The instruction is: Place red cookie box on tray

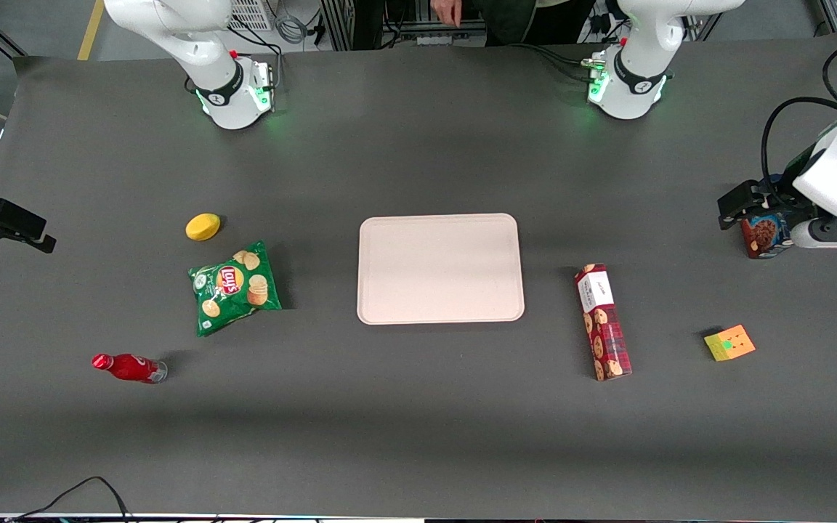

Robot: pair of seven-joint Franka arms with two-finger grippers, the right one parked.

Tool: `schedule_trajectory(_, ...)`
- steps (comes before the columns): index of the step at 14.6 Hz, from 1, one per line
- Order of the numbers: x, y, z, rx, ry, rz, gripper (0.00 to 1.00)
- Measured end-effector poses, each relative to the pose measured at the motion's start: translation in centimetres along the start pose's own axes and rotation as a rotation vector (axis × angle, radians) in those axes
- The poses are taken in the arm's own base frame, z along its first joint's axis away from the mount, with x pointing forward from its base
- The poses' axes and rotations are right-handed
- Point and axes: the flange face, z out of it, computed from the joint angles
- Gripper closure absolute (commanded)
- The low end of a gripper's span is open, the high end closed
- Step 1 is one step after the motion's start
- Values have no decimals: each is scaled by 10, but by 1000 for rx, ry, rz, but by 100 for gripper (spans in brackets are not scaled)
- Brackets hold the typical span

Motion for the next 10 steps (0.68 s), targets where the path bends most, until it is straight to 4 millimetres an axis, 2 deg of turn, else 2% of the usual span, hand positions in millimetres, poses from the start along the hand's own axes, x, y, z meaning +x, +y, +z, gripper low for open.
schedule_trajectory(10, 3, 0, 3, -1, -5, 0, 0)
